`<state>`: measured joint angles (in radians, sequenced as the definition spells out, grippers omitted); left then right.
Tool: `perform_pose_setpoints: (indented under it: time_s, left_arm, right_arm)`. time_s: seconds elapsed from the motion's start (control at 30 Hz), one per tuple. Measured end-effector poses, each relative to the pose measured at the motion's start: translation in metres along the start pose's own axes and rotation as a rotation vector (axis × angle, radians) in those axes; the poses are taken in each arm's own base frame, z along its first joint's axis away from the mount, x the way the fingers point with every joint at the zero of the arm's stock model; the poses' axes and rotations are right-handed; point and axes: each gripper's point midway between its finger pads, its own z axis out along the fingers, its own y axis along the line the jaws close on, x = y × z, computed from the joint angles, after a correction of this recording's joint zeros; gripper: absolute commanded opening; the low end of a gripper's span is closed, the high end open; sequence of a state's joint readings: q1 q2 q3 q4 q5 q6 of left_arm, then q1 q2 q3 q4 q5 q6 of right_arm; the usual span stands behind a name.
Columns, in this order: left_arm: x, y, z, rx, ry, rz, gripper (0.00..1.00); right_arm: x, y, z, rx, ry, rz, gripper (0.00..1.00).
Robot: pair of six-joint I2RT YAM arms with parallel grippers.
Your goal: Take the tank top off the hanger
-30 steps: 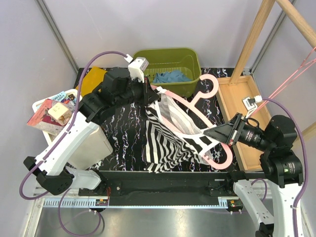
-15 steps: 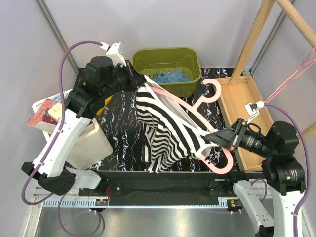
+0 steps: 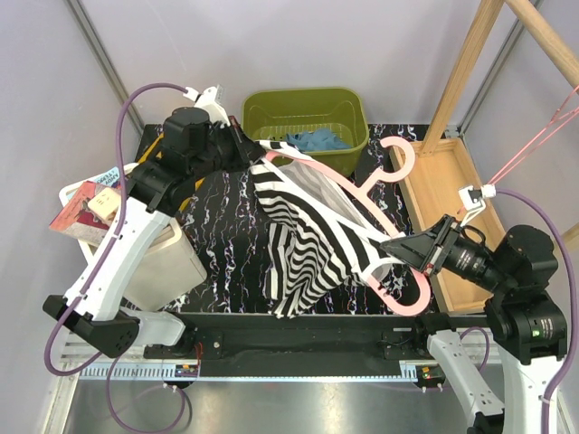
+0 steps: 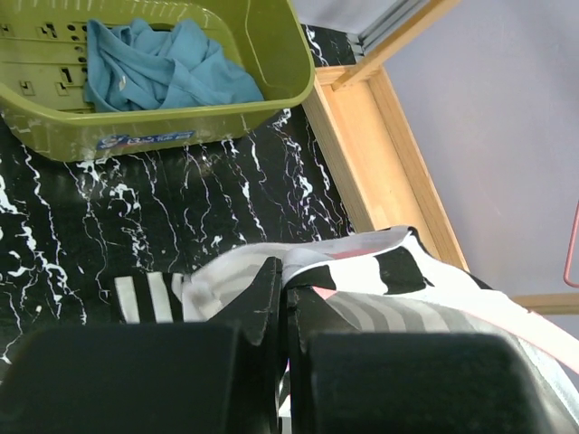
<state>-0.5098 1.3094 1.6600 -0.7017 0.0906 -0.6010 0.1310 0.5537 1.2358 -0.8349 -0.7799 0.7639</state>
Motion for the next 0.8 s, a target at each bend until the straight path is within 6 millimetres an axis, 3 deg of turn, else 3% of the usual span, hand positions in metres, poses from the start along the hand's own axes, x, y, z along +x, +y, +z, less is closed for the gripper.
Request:
perform_pose_setpoints:
  time_s: [0.27,0.4,0.6,0.8]
  left_arm:
    - [-0.014,-0.007,-0.002,0.044,-0.026,0.035,0.0]
    - [-0.017,-0.01,0.006,0.068,-0.024,0.039,0.0]
    - [-0.011,0.008,0.028,0.048,0.043,-0.043,0.0]
    - [0.008,0.026,0.051,0.008,0.14,-0.114,0.04]
  right_arm:
    - [0.0,-0.002,0.008,-0.02,0.044,0.015,0.0]
    - [0.0,-0.002,0.011,-0.029,0.066,0.019,0.0]
    - [-0.003,-0.007,0.02,-0.035,0.103,0.017,0.0]
    - [-0.008,-0.012,0.025,-0.023,0.111,-0.01,0.0]
